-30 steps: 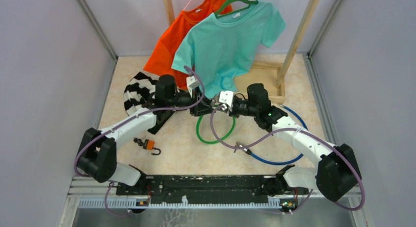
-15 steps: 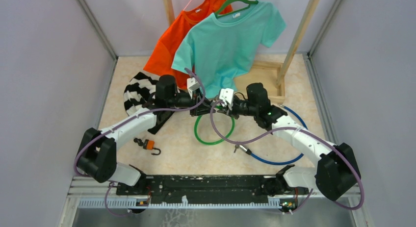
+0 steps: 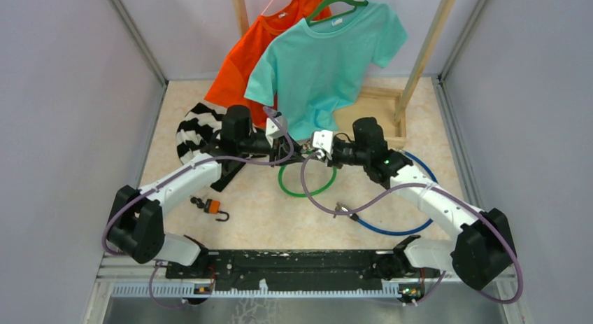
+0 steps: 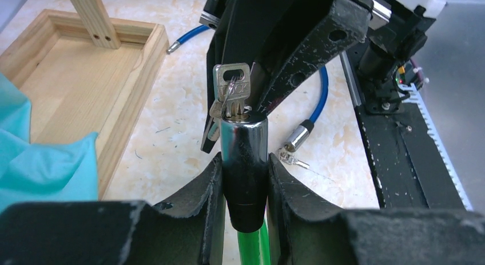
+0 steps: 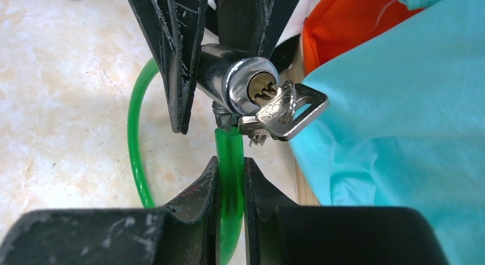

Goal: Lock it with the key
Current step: Lock the lock.

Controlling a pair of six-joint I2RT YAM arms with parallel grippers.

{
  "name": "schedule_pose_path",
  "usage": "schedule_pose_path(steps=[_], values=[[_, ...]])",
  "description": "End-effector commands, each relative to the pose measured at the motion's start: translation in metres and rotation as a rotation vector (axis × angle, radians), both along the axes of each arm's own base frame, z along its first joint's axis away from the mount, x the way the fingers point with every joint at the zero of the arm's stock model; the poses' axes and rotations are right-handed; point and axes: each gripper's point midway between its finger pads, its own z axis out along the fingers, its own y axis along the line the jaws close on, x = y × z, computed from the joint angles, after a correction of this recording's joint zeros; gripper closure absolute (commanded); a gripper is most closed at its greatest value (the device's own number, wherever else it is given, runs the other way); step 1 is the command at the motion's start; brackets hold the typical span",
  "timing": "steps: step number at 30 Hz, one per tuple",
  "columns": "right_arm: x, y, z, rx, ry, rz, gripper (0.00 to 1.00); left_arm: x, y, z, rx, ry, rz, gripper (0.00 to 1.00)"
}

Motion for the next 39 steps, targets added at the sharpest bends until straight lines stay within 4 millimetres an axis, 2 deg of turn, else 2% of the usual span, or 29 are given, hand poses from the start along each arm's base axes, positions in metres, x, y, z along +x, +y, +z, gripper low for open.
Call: schedule_pose_path(steps=[1, 9, 14, 18, 25, 28, 34, 39], values=[[-0.033, 0.022, 0.039, 0.115, -0.119, 0.199, 1.0, -0.004, 0.005, -0.011, 0.01, -0.106, -0.022, 1.0], [-0.038, 0.024, 0.024, 0.126, -0.047, 0.204, 0.94, -0.01, 0.005, -0.028, 0.021, -0.07, -0.016, 1.0], [-0.036, 0.021, 0.024, 0.114, -0.019, 0.173, 0.82, -0.006, 0.005, -0.026, 0.025, -0.069, 0.011, 1.0], [-0.031, 0.014, 0.023, 0.08, -0.016, 0.118, 0.7, -0.001, 0.007, -0.021, 0.023, -0.061, 0.033, 1.0], [-0.034, -0.001, 0.028, 0.045, -0.006, 0.058, 0.55, 0.0, 0.007, -0.018, 0.021, -0.066, 0.041, 1.0], [-0.036, -0.008, 0.034, 0.019, 0.024, 0.022, 0.52, 0.002, 0.007, -0.017, 0.022, -0.067, 0.047, 1.0], [-0.036, -0.018, 0.068, 0.023, 0.091, -0.068, 0.5, 0.001, 0.006, -0.015, 0.023, -0.065, 0.042, 1.0], [-0.034, -0.011, 0.098, 0.066, 0.178, -0.096, 0.47, -0.001, 0.006, -0.016, 0.027, -0.065, 0.031, 1.0]])
